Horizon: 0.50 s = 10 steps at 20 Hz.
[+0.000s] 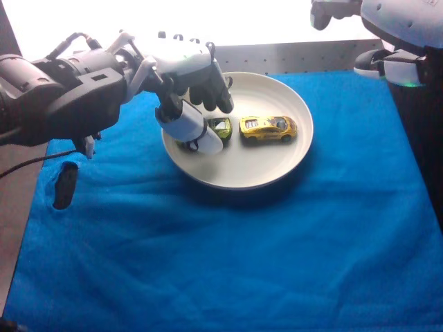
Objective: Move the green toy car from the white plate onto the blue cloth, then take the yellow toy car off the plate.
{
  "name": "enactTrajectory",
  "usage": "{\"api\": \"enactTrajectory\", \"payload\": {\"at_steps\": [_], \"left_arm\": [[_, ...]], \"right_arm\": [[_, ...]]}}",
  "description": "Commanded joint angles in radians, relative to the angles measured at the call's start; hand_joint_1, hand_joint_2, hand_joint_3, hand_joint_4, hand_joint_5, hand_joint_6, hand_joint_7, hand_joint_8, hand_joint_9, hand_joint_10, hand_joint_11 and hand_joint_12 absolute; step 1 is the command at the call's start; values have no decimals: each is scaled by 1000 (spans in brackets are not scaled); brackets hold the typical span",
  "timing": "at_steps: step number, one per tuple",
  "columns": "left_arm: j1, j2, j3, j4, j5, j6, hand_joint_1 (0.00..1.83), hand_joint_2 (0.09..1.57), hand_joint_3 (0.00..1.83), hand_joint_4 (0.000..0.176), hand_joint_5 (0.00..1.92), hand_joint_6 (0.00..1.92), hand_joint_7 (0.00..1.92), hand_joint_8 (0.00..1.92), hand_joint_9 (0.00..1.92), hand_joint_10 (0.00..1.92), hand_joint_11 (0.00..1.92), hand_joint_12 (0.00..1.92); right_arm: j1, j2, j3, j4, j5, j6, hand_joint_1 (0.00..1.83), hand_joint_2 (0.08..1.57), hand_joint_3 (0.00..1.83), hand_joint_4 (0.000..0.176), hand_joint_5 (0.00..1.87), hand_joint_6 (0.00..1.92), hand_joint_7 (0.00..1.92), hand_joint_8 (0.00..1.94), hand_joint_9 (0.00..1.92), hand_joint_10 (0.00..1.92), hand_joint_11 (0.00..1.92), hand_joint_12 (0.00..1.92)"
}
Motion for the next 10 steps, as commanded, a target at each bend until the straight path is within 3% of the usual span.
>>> {"api": "enactTrajectory", "payload": {"at_steps": [1, 3, 5, 8, 10], "left_arm": [[-7, -5, 5, -7, -101, 0, 938, 931, 1, 0, 892, 9, 754, 464, 523, 967, 301, 1680], [-6, -7, 5, -8, -101, 0, 974, 915, 0, 0, 895, 9, 804, 342, 520, 983, 258, 1666], [-6, -9, 5, -7, -101, 2, 976, 915, 2, 0, 898, 9, 816, 366, 500, 1075, 253, 1700], [-4, -13, 5, -7, -98, 9, 979, 936, 4, 0, 926, 20, 807, 323, 451, 970, 146, 1685], [-2, -14, 5, -7, -98, 9, 1038, 930, 0, 0, 991, 59, 880, 464, 537, 1060, 214, 1711]], "right_arm": [[6, -1, 1, 4, 122, -7, 1254, 1024, 0, 0, 510, 718, 523, 973, 377, 1405, 225, 1918], [6, -1, 1, 4, 122, -7, 1245, 1020, 0, 0, 538, 647, 541, 988, 407, 1409, 264, 1921], [6, -1, 1, 4, 122, -7, 1234, 1026, 0, 0, 527, 636, 538, 948, 410, 1374, 270, 1916], [6, -2, 0, 4, 122, -7, 1239, 1029, 1, 0, 523, 606, 562, 869, 422, 1334, 258, 1909], [6, -2, 0, 4, 122, -7, 1235, 1031, 1, 0, 525, 617, 561, 897, 406, 1349, 226, 1919]]}}
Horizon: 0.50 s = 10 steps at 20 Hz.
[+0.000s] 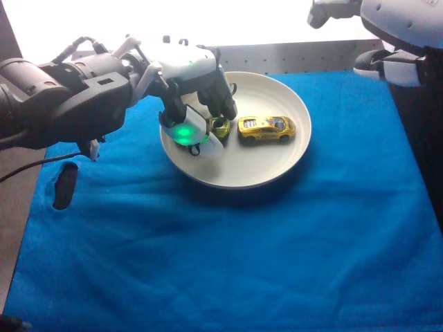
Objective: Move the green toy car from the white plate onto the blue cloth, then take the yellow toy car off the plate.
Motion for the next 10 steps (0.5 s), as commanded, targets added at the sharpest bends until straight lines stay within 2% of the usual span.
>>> {"api": "enactTrajectory", "payload": {"at_steps": [1, 2, 3, 4, 6, 7, 8, 9, 10], "left_arm": [[-2, -2, 3, -4, -97, 0, 1074, 947, 3, 0, 1020, 105, 851, 673, 532, 1176, 239, 1780], [0, -3, 3, -4, -97, 0, 1207, 1080, 0, 0, 1007, 657, 977, 1043, 619, 1408, 407, 1893], [1, -4, 4, -5, -97, 0, 1223, 1115, 0, 0, 973, 836, 957, 1187, 631, 1452, 438, 1915], [2, -5, 4, -7, -97, 0, 1228, 1123, 0, 0, 973, 875, 951, 1217, 622, 1441, 327, 1903], [3, -6, 5, -11, -98, 0, 1225, 1124, 0, 0, 957, 948, 969, 1174, 721, 1358, 443, 1840], [4, -6, 4, -14, -103, 0, 1234, 1119, 0, 0, 960, 924, 992, 1161, 798, 1351, 568, 1816], [4, -5, 4, -18, -108, 0, 1225, 1123, 1, 0, 965, 950, 967, 1167, 715, 1327, 362, 1824], [5, -4, 1, -24, -117, 0, 1335, 1146, 4, 0, 915, 1013, 938, 1190, 740, 1394, 397, 1861], [6, 2, -6, -27, -128, 0, 1251, 1134, 0, 0, 936, 967, 961, 1199, 762, 1377, 479, 1860]], "right_arm": [[6, -2, -1, 4, 123, -7, 1250, 1033, 1, 0, 496, 703, 551, 889, 410, 1368, 248, 1921], [6, -2, -1, 4, 123, -7, 1229, 1041, 3, 0, 478, 711, 548, 851, 403, 1313, 224, 1884], [6, -2, -2, 4, 123, -7, 1234, 1041, 2, 0, 488, 704, 560, 828, 417, 1290, 234, 1868], [6, -1, -2, 4, 124, -7, 1232, 1038, 0, 0, 513, 681, 587, 818, 440, 1270, 245, 1863], [6, -1, -3, 4, 125, -7, 1242, 1041, 1, 0, 485, 796, 549, 930, 418, 1339, 246, 1873], [5, -1, -4, 4, 125, -7, 1221, 1041, 1, 0, 456, 900, 531, 1009, 418, 1364, 257, 1858], [5, 0, -4, 4, 126, -7, 1230, 1044, 1, 0, 420, 973, 521, 1063, 414, 1392, 260, 1864], [3, 1, -5, 4, 127, -7, 1216, 1050, 3, 0, 436, 935, 517, 1059, 406, 1372, 238, 1861], [2, 2, -6, 4, 129, -7, 1257, 1039, 0, 0, 464, 928, 539, 1072, 427, 1397, 258, 1900]]}}
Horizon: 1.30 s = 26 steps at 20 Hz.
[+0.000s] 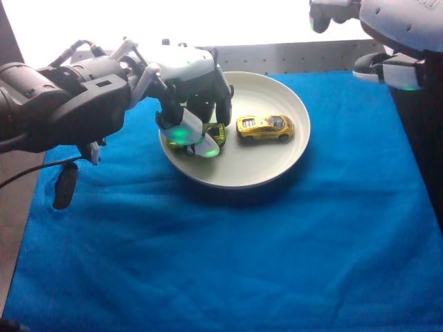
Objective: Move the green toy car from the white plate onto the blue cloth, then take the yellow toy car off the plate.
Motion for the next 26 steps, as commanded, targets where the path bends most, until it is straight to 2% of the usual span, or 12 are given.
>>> {"api": "enactTrajectory", "payload": {"at_steps": [1, 4, 8, 11, 12, 13, 14, 16, 19, 22, 23, 26], "left_arm": [[-6, 9, -11, -4, -122, 1, 1231, 1134, 0, 0, 949, 943, 946, 1225, 766, 1379, 524, 1877], [-6, 40, -50, -5, -171, 1, 1226, 1133, 0, 0, 924, 986, 971, 1175, 840, 1262, 578, 1787], [-1, 120, -139, -4, -264, 2, 1373, 1130, 0, 0, 890, 1011, 940, 1088, 885, 1345, 688, 1739], [19, 203, -229, 10, -342, 3, 1200, 1174, 11, 0, 869, 1087, 865, 1362, 681, 1619, 283, 1918], [31, 237, -265, 19, -369, 3, 1196, 1172, 8, 0, 875, 1107, 865, 1337, 615, 1593, 164, 1920], [41, 259, -293, 25, -389, 3, 1192, 1167, 3, 10, 905, 1177, 852, 1205, 351, 1439, 32, 1921], [66, 300, -340, 33, -423, 3, 1204, 1181, 6, 0, 959, 1050, 735, 1418, 202, 1749, 0, 1921], [120, 376, -426, 42, -479, 4, 1207, 1174, 0, 0, 939, 979, 819, 1431, 374, 1831, 96, 1921], [201, 454, -515, 42, -541, 4, 1213, 1161, 0, 0, 957, 936, 856, 1395, 326, 1905, 79, 1921], [291, 505, -586, 22, -598, 3, 1186, 1170, 2, 1, 904, 1052, 848, 1330, 336, 1735, 129, 1921], [310, 512, -598, 16, -609, 3, 1188, 1165, 0, 8, 870, 1095, 902, 1250, 421, 1514, 11, 1776], [323, 516, -603, 10, -618, 3, 1167, 1190, 4, 31, 837, 1273, 833, 1204, 370, 1334, 38, 1770]], "right_arm": [[7, 2, -3, 4, 129, -7, 1237, 1040, 0, 0, 467, 961, 526, 1105, 418, 1405, 246, 1886], [5, 4, -6, 4, 131, -7, 1227, 1040, 0, 0, 462, 918, 527, 1089, 433, 1394, 276, 1854], [4, 7, -8, 4, 134, -7, 1258, 1037, 0, 0, 470, 963, 525, 1137, 439, 1429, 297, 1874], [-1, 9, -9, 4, 135, -7, 1218, 1034, 0, 0, 477, 1021, 545, 1173, 465, 1440, 325, 1877], [-1, 10, -9, 5, 135, -7, 1224, 1049, 5, 0, 438, 1060, 505, 1185, 427, 1469, 293, 1907], [-2, 10, -9, 7, 135, -7, 1209, 1049, 4, 0, 439, 996, 499, 1142, 415, 1436, 273, 1880], [-3, 11, -10, 9, 135, -7, 1249, 1053, 3, 0, 435, 947, 493, 1084, 409, 1446, 279, 1913], [-5, 14, -11, 14, 135, -7, 1234, 1059, 3, 0, 467, 805, 499, 1054, 406, 1457, 289, 1921], [-8, 14, -11, 21, 135, -7, 1215, 1059, 1, 0, 524, 687, 540, 1005, 438, 1428, 325, 1918], [-8, 14, -11, 26, 134, -7, 1206, 1051, 0, 0, 573, 577, 542, 1032, 436, 1423, 325, 1897], [-8, 13, -11, 27, 134, -7, 1236, 1032, 0, 0, 651, 477, 610, 954, 501, 1345, 383, 1844], [-8, 13, -11, 27, 134, -7, 1197, 1029, 0, 0, 676, 453, 614, 904, 488, 1280, 309, 1831]]}}
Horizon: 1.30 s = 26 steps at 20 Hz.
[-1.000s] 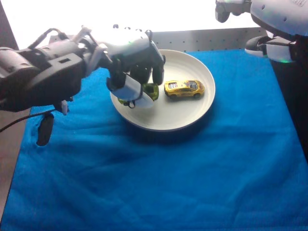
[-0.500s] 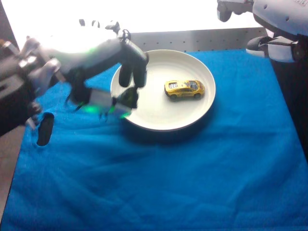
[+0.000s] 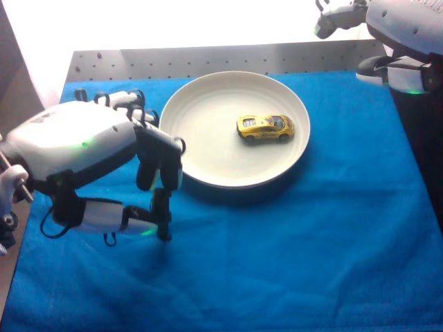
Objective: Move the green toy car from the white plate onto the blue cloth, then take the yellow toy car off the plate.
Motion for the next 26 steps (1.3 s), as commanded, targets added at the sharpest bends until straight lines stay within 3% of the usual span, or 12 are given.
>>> {"api": "enactTrajectory", "payload": {"at_steps": [1, 6, 7, 8, 9, 10, 12, 15, 21, 22, 23, 26], "left_arm": [[0, 7, -8, -3, -126, -2, 1170, 1190, 0, 23, 861, 1260, 811, 1211, 391, 1264, 92, 1703], [74, 15, -33, -43, -162, -2, 1131, 1236, 2, 41, 786, 1305, 708, 1399, 308, 1339, 22, 1815], [89, 4, -32, -57, -159, -3, 976, 1206, 0, 149, 791, 1279, 589, 1128, 278, 1373, 7, 1838], [98, -5, -27, -61, -156, -10, 942, 1198, 0, 171, 792, 1272, 567, 1011, 274, 1370, 1, 1813], [101, -20, -19, -62, -149, -23, 942, 1198, 0, 171, 792, 1272, 567, 1011, 274, 1370, 1, 1813], [104, -34, -12, -56, -139, -45, 890, 1087, 0, 27, 619, 979, 525, 799, 255, 1196, 0, 1683], [115, -42, -5, -27, -142, -108, 858, 1003, 0, 16, 555, 620, 503, 526, 237, 920, 0, 1459], [131, -39, -7, -34, -157, -117, 856, 961, 0, 114, 462, 233, 412, 103, 179, 581, 0, 1269], [150, -20, -13, -65, -209, -117, 774, 947, 0, 163, 419, 2, 293, 0, 195, 232, 0, 1191], [151, -17, -13, -67, -216, -117, 774, 947, 0, 163, 419, 2, 293, 0, 195, 232, 0, 1191], [152, -15, -13, -72, -224, -117, 773, 964, 1, 165, 400, 4, 268, 2, 211, 108, 0, 755], [167, 4, -19, -103, -278, -113, 702, 1024, 5, 99, 427, 7, 365, 17, 298, 75, 0, 815]], "right_arm": [[11, -1, 1, 4, 121, -7, 1181, 1034, 0, 0, 682, 429, 634, 854, 491, 1244, 272, 1824], [11, -2, 1, 5, 120, -7, 1231, 1015, 0, 0, 738, 327, 655, 912, 495, 1306, 294, 1870], [11, -3, 1, 6, 120, -7, 1233, 1018, 0, 0, 736, 323, 643, 935, 497, 1315, 321, 1857], [11, -3, 1, 6, 120, -7, 1218, 1022, 1, 0, 737, 317, 618, 942, 480, 1330, 320, 1870], [11, -3, 1, 7, 120, -7, 1218, 1022, 1, 0, 737, 317, 618, 942, 480, 1330, 320, 1870], [11, -3, 1, 7, 120, -7, 1191, 1035, 4, 0, 731, 314, 599, 991, 467, 1399, 338, 1914], [11, -3, 1, 7, 120, -7, 1171, 1043, 6, 0, 721, 313, 582, 995, 453, 1407, 319, 1919], [9, -3, 1, 7, 120, -7, 1180, 1039, 1, 0, 712, 333, 581, 996, 464, 1383, 331, 1890], [6, -3, 0, 7, 120, -7, 1197, 1041, 1, 0, 676, 417, 568, 1052, 445, 1399, 285, 1894], [6, -4, 0, 7, 120, -7, 1197, 1041, 1, 0, 676, 417, 568, 1052, 445, 1399, 285, 1894], [6, -4, 0, 7, 120, -7, 1220, 1037, 0, 0, 660, 457, 569, 999, 450, 1359, 300, 1861], [6, -4, 0, 7, 120, -7, 1203, 1045, 2, 0, 627, 492, 588, 913, 453, 1317, 286, 1849]]}}
